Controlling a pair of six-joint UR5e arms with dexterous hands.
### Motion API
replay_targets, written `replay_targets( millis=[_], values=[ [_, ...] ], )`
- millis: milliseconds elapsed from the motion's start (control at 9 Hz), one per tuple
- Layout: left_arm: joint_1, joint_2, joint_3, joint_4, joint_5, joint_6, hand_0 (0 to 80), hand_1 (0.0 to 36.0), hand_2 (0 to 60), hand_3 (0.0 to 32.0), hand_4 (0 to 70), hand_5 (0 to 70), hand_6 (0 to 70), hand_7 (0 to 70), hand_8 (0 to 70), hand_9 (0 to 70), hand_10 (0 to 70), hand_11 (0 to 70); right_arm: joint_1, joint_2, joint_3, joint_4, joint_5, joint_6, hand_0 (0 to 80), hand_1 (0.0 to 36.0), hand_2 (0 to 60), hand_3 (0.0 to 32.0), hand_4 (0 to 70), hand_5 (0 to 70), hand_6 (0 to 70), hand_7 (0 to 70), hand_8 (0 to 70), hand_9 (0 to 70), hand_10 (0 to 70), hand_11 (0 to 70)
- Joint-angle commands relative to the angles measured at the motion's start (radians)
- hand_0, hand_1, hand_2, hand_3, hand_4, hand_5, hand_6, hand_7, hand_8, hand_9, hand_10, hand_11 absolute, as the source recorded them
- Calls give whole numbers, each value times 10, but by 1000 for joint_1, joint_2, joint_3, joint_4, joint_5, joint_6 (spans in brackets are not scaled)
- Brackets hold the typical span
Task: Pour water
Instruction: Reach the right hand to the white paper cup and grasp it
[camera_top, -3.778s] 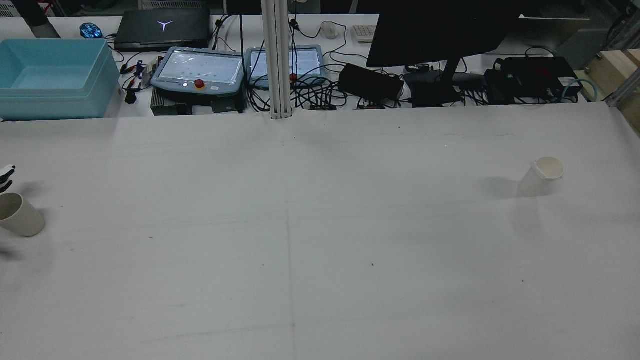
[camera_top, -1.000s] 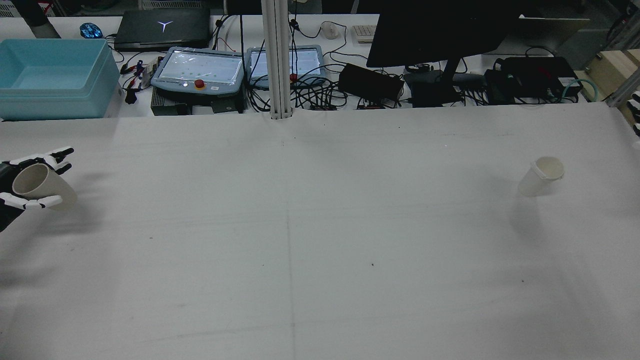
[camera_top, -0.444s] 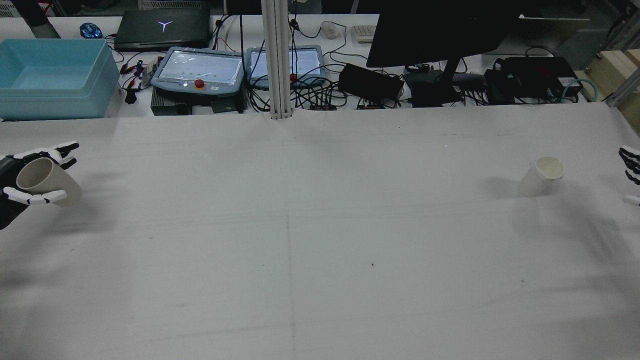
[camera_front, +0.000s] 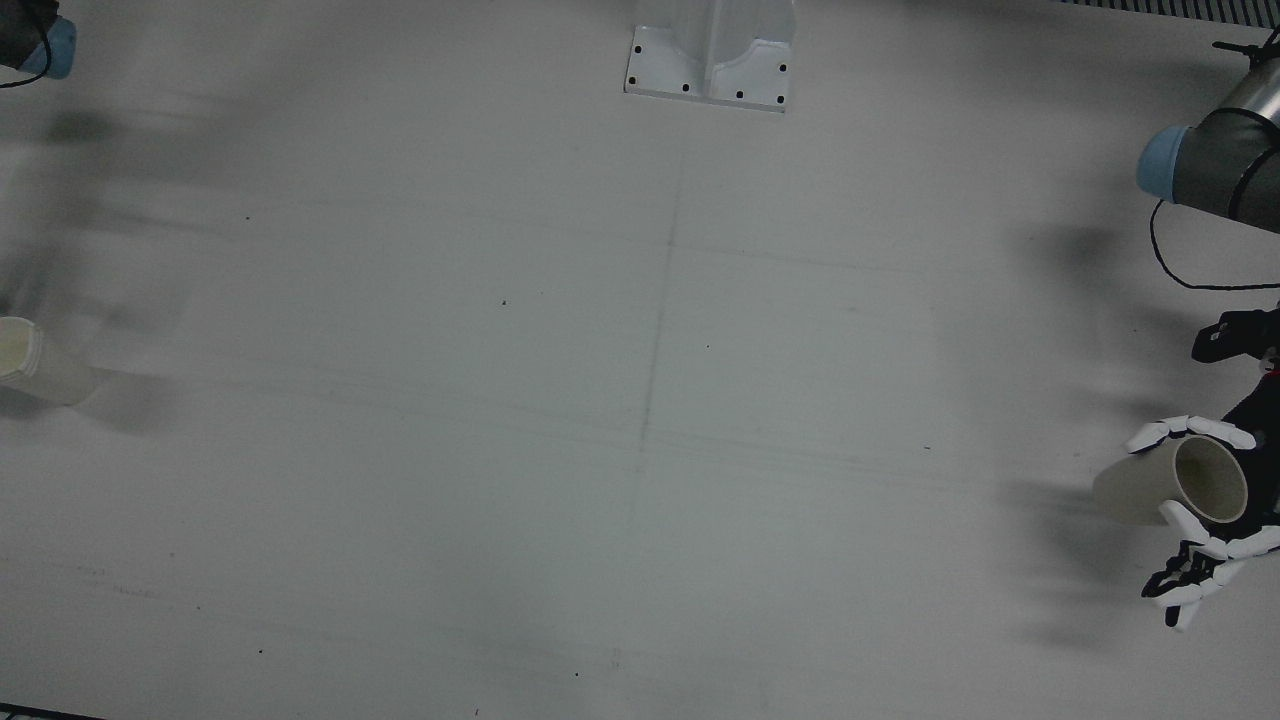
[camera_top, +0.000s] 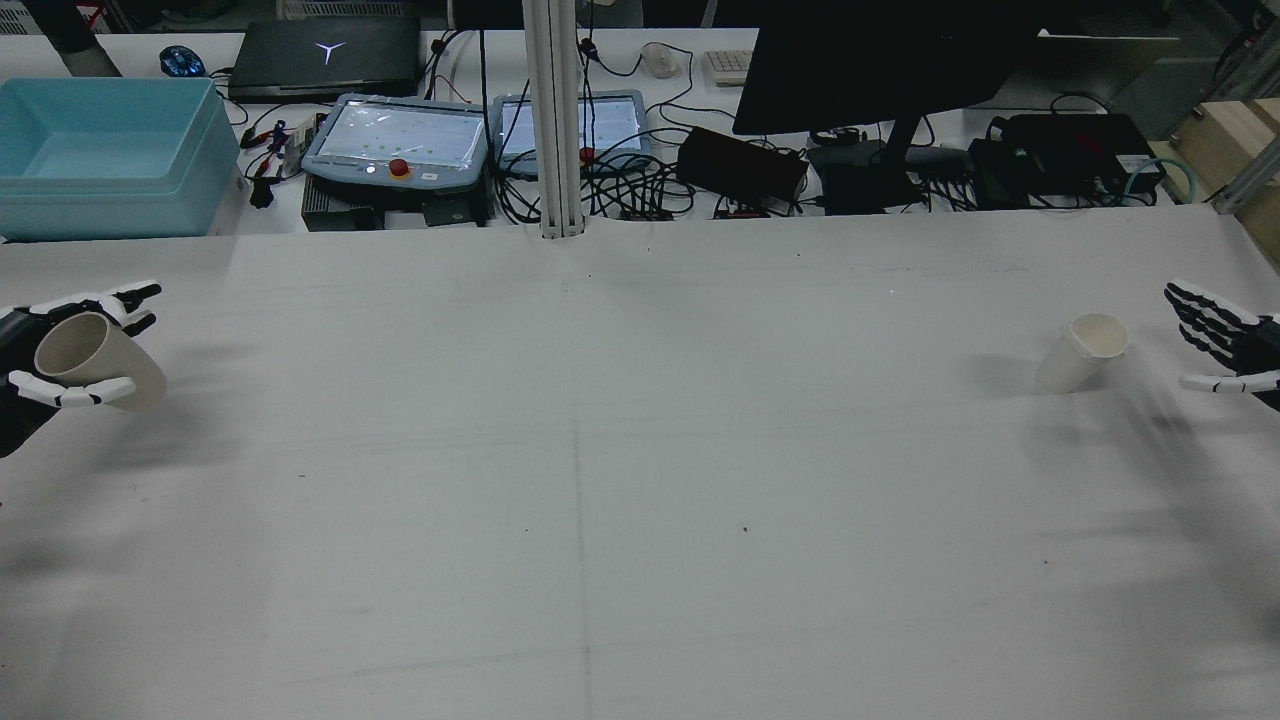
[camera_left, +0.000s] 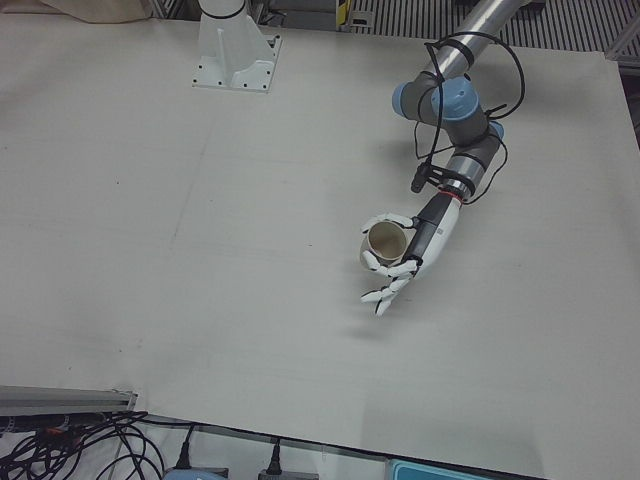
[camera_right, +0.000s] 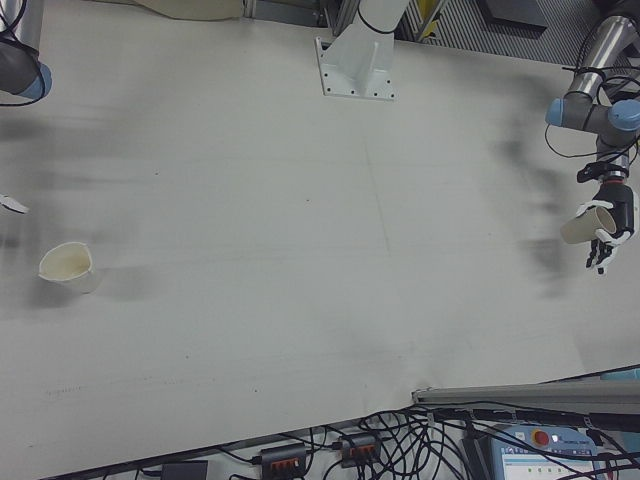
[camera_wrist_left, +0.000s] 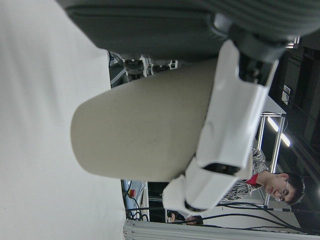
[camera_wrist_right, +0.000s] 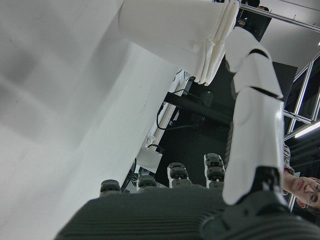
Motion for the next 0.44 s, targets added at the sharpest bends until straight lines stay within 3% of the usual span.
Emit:
replay_targets(
  millis=[0, 333],
  values=[
    [0, 0, -15, 15, -1, -4, 800, 360, 600, 0, 700, 700, 184, 179, 101, 42, 71, 136, -67, 36, -6, -4, 48, 2, 571, 269, 162, 0, 0, 81, 133, 48, 16, 0, 0, 0],
    [0, 2, -31, 21, -3, -5, 800, 360, 600, 0, 686, 700, 180, 175, 101, 43, 72, 139, -206, 77, -10, -13, 152, 2, 593, 296, 191, 0, 0, 89, 145, 80, 19, 2, 0, 0]
  ],
)
